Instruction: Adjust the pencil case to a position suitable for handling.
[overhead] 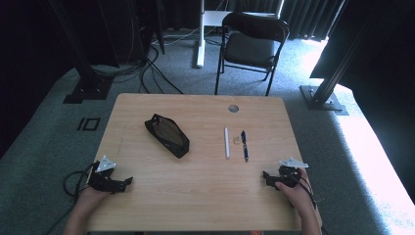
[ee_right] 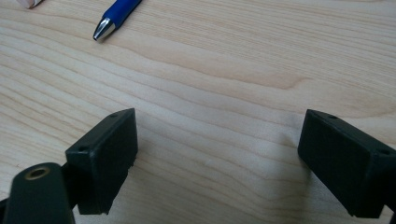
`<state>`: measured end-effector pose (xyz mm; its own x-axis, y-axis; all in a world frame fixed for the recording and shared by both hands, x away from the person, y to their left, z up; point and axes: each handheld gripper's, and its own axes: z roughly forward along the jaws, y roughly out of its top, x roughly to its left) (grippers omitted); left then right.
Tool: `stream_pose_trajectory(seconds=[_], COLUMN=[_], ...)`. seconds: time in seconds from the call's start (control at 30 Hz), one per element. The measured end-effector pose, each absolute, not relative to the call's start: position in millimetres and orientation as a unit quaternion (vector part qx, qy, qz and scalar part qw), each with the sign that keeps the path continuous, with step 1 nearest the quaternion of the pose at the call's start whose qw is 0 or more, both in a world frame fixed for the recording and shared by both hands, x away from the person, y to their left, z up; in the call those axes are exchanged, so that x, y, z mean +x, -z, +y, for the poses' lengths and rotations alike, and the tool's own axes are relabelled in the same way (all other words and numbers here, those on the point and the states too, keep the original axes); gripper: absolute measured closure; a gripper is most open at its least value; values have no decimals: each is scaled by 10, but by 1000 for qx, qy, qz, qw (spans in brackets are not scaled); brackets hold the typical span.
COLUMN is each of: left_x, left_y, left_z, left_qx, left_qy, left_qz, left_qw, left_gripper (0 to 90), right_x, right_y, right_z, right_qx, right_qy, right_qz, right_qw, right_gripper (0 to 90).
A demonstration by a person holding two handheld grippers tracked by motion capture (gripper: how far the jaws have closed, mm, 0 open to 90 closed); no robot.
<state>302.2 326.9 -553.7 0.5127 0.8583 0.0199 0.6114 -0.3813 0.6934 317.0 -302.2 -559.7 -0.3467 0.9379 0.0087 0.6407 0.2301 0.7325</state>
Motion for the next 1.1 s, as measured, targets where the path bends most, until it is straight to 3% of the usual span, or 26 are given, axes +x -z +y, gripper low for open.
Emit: stream_pose_trajectory(seconds=[0.4, 1.1], left_x=[3022, 3022], left_y=[5537, 5537], left_z=[3268, 3268], left_qx=[808, 808], left_qy=[-192, -193], left_qz=[455, 455], left_qw=[321, 321], left_gripper=[20, 20], right_x=[3166, 3324], right_y=[5596, 5359], right_z=[-3002, -2551], right_qx=[524, 498], right_qy=[-330, -366], right_qz=[752, 752], right_qw=[226, 229], right_gripper=[117, 143])
